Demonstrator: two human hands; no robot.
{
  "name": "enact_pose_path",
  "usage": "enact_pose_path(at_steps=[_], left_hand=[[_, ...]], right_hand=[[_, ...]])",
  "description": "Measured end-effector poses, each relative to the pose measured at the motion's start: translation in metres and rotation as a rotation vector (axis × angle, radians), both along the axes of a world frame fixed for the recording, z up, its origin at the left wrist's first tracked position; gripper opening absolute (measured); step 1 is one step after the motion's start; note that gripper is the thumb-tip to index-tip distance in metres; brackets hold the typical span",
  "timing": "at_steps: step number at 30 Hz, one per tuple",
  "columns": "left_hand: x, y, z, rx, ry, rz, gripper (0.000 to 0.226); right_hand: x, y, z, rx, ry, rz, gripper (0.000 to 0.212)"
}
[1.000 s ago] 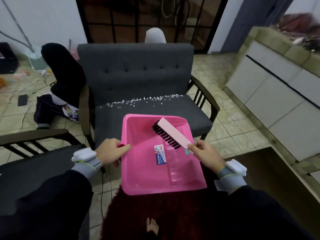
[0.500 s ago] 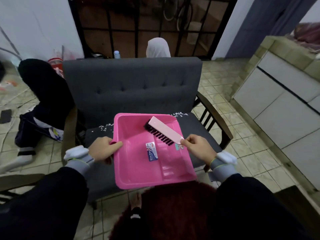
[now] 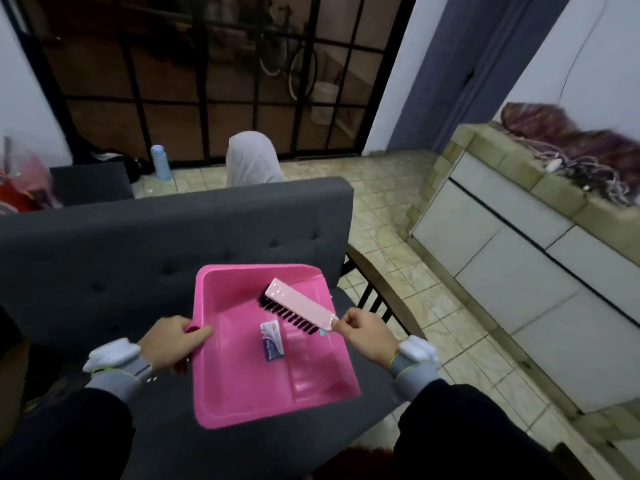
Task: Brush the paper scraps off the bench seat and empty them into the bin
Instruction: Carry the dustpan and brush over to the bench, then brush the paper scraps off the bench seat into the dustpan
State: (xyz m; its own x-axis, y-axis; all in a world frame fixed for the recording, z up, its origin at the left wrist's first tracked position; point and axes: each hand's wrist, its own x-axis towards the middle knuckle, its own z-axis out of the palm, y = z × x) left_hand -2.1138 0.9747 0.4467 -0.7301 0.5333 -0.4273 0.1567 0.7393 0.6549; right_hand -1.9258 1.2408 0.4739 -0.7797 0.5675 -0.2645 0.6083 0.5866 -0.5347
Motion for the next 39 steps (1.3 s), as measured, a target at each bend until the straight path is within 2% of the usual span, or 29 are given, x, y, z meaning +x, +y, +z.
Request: enact_pose_path(at_steps=[4,8,13,18,24,28,32,39], left_hand=[[-0.014,0.018,-0.018,-0.009,-0.051,0.083,0.037],[-0.017,0.029,-0.044,-0.093,-0.039,0.174,0.049],[-0.021,0.04,-0.094,-0.084,-0.121,0.258,0.037],[-0.032,0.039,-0.137,-0.134,-0.19,0.278,0.034],[-0.026,0.015,-0.204,-0.15,-0.312,0.278,0.028],[-0.028,0.004,-0.23,-0.135,-0.395,0.33,0.029],[-0.028,-0.019,-0.268,-0.186,-0.493,0.351,0.029],[-0.017,-0.05,-0.312,-0.272,-0.527,0.357,0.028]], right_hand=[[-0.041,0.038,-0.02,-0.037,-0.018,0.094,0.033],[-0.075,0.067,-0.057,-0.118,-0.026,0.136,0.033],[-0.099,0.082,-0.118,-0.23,-0.048,0.128,0.033],[-0.116,0.072,-0.178,-0.327,-0.032,0.082,0.035],[-0.106,0.046,-0.262,-0.402,-0.056,0.048,0.034],[-0.106,0.049,-0.282,-0.375,-0.081,0.037,0.033],[-0.098,0.037,-0.313,-0.465,-0.12,0.027,0.036],[-0.086,0.022,-0.35,-0.492,-0.22,0.031,0.043]])
